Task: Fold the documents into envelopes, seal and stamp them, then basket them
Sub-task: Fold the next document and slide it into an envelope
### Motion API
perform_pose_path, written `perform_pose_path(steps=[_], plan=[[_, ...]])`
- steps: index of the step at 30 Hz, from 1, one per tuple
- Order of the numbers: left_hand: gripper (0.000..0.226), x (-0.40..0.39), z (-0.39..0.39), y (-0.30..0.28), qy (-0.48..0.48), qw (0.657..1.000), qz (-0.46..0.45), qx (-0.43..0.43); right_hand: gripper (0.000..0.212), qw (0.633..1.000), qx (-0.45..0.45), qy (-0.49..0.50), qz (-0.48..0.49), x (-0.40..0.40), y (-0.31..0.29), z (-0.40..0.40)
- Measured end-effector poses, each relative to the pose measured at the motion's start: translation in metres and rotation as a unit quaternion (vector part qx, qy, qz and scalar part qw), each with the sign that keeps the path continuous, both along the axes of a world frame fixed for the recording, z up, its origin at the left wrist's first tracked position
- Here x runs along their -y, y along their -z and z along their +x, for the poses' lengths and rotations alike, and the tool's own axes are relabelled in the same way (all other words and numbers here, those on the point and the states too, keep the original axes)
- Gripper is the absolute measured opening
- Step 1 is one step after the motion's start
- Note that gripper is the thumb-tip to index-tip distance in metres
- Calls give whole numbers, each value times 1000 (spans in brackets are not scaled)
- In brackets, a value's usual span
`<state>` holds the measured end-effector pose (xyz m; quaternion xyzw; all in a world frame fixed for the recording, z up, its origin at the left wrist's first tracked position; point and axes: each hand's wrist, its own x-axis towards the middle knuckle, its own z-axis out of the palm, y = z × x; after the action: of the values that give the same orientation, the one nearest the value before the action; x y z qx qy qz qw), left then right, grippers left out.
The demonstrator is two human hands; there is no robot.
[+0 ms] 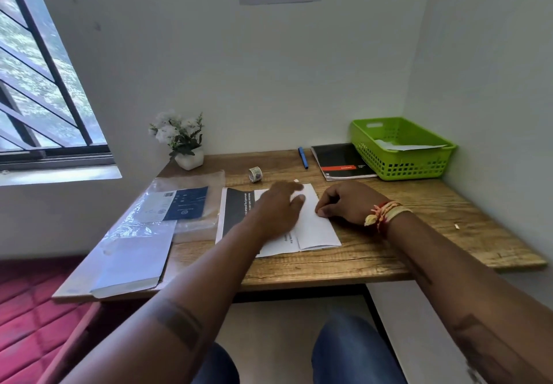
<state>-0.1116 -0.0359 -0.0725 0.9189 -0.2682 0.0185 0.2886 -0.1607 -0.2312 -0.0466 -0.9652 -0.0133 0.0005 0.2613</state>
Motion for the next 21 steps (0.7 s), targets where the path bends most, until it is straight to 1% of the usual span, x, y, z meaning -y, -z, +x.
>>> perform_pose_path(steps=[2,3,5,10,14,18,21], plan=[[50,11,3,4,34,991,126,3,9,1000,-29,-5,2,4,-6,8],[52,14,5,8,40,984,175,13,13,999,-43,-2,4,4,-9,12],[53,17,6,14,37,975,217,24,22,998,-61,21,4,4,-10,19],[56,15,2,15,36,973,226,20,35,996,-29,67,-56,-1,-7,34],[56,15,2,15,37,972,230,17,37,993,-79,47,-75,-3,-18,22],[56,15,2,16,33,973,229,14,32,986,-124,10,-115,-1,-25,3],[56,15,2,16,32,973,228,13,33,985,-137,-7,-103,4,-23,-7]])
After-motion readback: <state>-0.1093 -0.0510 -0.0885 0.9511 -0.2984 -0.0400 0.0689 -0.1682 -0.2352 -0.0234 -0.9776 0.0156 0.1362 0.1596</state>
